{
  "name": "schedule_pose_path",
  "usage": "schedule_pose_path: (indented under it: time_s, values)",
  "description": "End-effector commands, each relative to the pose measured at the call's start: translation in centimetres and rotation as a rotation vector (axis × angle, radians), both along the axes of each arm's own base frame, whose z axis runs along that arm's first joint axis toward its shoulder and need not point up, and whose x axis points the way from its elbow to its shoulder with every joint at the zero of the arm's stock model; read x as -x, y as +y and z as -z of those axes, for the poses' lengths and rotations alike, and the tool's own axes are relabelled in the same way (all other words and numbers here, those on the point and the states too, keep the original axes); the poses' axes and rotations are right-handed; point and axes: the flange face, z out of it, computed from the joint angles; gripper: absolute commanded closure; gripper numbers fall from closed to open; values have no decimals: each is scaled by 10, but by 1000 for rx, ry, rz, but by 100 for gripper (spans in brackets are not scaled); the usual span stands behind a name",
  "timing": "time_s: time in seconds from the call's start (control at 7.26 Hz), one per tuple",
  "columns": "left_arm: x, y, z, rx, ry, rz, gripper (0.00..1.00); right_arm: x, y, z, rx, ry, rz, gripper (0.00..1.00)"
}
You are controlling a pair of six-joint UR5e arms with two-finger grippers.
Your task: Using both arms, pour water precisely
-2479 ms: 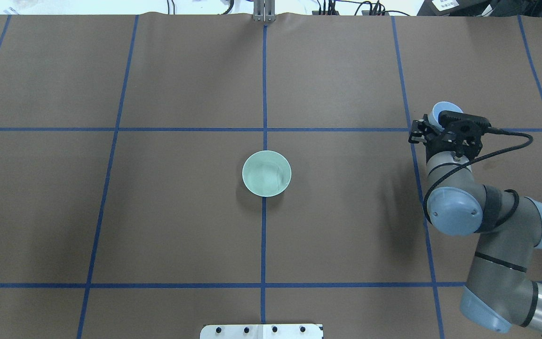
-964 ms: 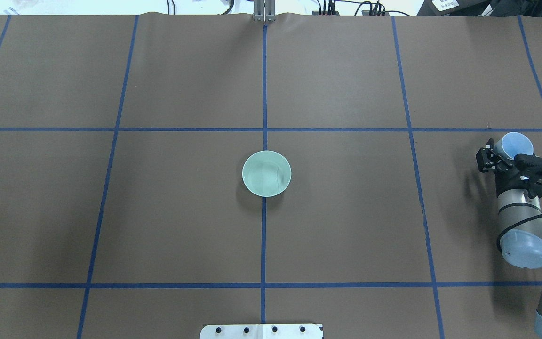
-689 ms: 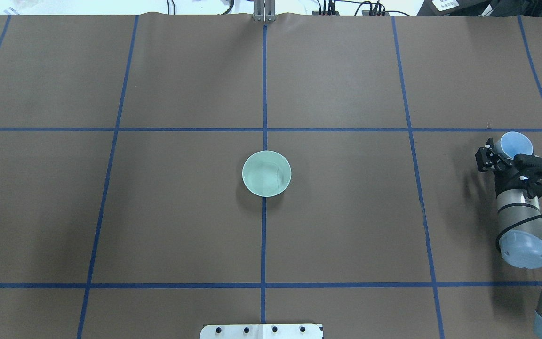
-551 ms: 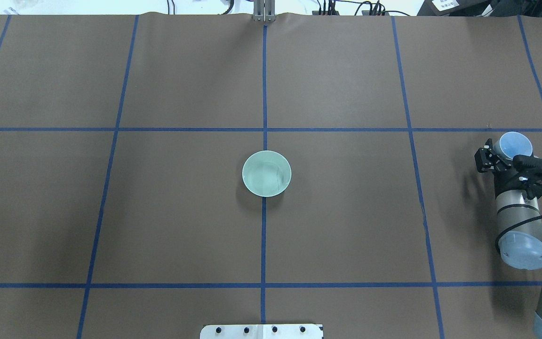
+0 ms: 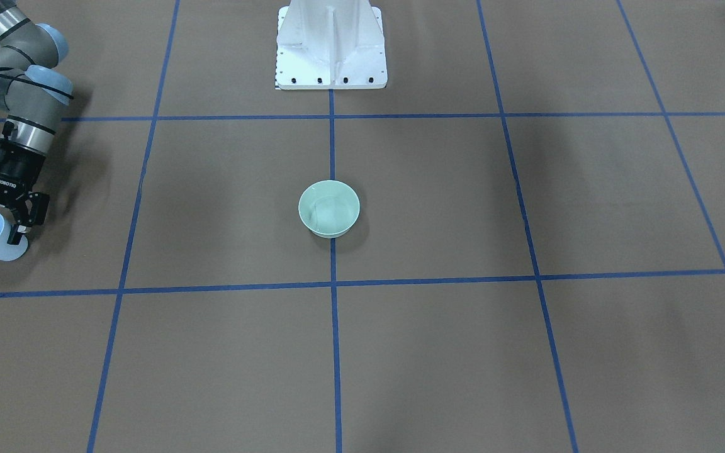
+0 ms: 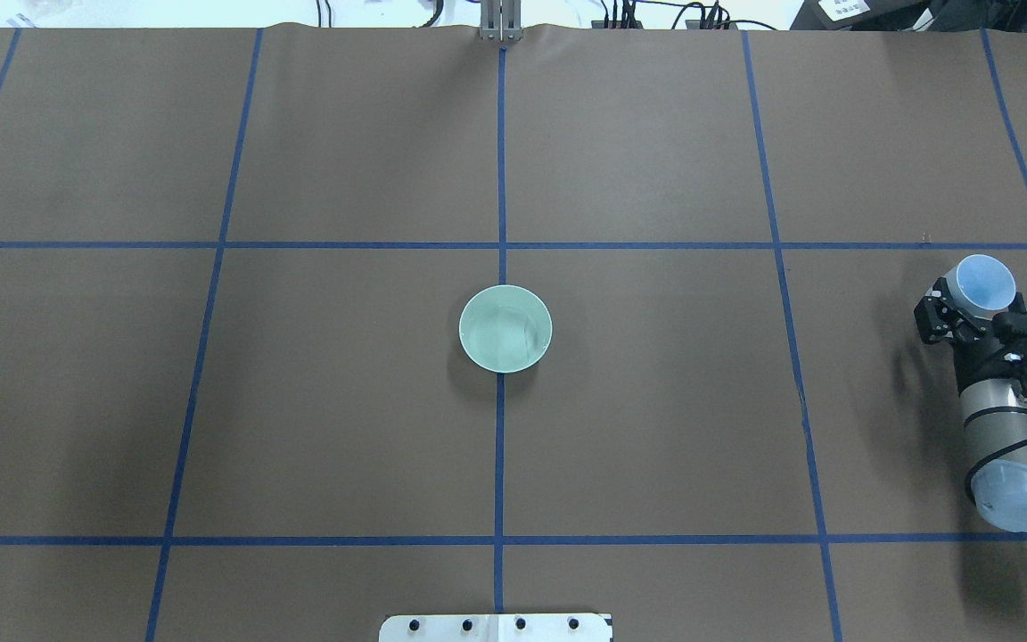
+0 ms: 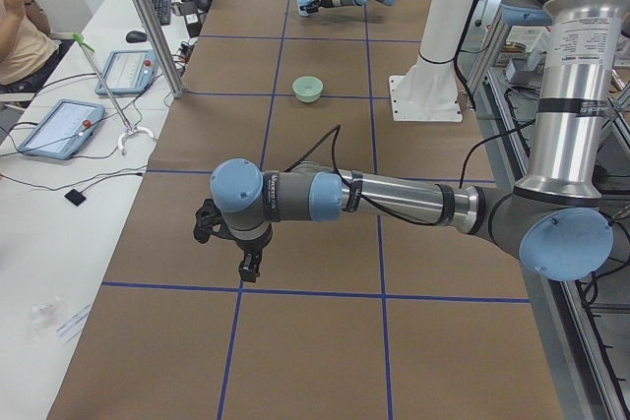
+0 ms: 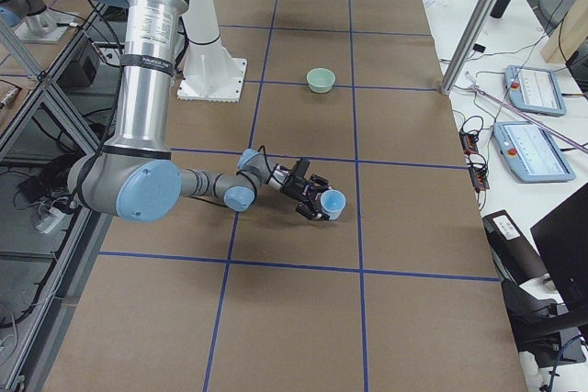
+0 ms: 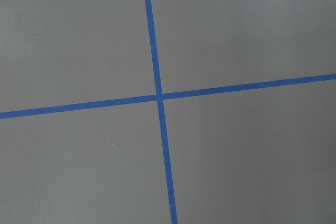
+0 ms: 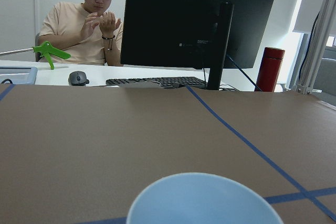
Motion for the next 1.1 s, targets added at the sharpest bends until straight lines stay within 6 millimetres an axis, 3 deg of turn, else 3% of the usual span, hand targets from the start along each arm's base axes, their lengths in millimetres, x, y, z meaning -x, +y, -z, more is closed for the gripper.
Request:
schedule_pose_path:
  time_s: [0.0,0.55,0.96]
  values:
    - [0,0,1,-3,0,0,0,-5,7,-2,-8,-19,12,0]
    - [-1,0,-1,0,1,-3,0,5,17,9,-31,-82,45,0]
    - [0,0,0,0,0,0,0,-22,37,-1,-54,-152,82,0]
